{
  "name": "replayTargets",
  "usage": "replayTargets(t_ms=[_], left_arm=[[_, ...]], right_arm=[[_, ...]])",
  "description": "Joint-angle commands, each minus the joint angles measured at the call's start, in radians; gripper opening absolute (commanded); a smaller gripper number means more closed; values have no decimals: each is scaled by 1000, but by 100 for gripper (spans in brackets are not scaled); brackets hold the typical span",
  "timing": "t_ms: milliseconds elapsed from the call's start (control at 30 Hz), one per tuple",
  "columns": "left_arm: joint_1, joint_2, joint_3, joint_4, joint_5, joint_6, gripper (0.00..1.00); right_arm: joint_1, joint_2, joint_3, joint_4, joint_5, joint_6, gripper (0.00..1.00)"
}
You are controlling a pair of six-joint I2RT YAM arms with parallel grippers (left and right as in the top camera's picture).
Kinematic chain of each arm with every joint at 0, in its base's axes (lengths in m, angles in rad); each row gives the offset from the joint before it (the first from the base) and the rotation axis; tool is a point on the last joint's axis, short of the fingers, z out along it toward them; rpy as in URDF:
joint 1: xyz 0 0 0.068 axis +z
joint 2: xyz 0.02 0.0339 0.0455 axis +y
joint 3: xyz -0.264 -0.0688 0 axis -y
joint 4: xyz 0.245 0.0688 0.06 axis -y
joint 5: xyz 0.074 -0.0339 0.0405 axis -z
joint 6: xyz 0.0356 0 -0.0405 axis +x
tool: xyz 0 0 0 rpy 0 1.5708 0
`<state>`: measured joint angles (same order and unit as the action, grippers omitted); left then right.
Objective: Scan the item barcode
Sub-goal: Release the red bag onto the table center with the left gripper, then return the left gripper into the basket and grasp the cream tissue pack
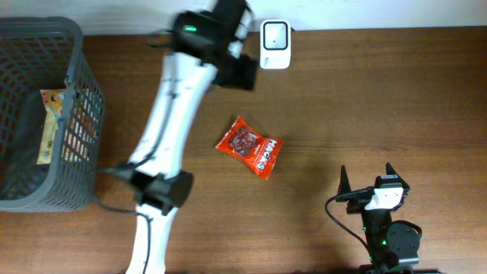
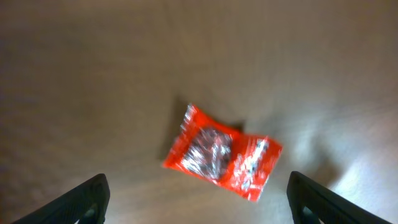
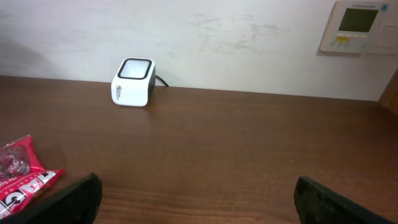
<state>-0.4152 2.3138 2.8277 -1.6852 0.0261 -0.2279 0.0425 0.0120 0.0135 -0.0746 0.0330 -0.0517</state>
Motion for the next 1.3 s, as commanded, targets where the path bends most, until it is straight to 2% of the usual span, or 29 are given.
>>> replayTargets(t_ms=[0, 200, 367, 533, 700, 1033, 1267], left_arm=[[118, -182, 81, -3, -40, 5, 91], [321, -353, 81, -3, -158, 5, 99], [515, -407, 81, -3, -234, 5, 100], [740, -392, 56, -2, -227, 3, 99], [893, -326, 7, 19, -109, 4, 99], [929, -89, -19, 27, -93, 5, 92], [929, 58, -42, -3, -93, 9, 93]], right_arm=[[-5, -6, -8, -4, 5, 7, 98], [-5, -6, -8, -4, 5, 7, 98], [-5, -6, -8, -4, 5, 7, 98], [-5, -6, -8, -4, 5, 7, 98], [-5, -6, -8, -4, 5, 7, 98], [-5, -6, -8, -4, 5, 7, 98], [-5, -6, -8, -4, 5, 7, 98]])
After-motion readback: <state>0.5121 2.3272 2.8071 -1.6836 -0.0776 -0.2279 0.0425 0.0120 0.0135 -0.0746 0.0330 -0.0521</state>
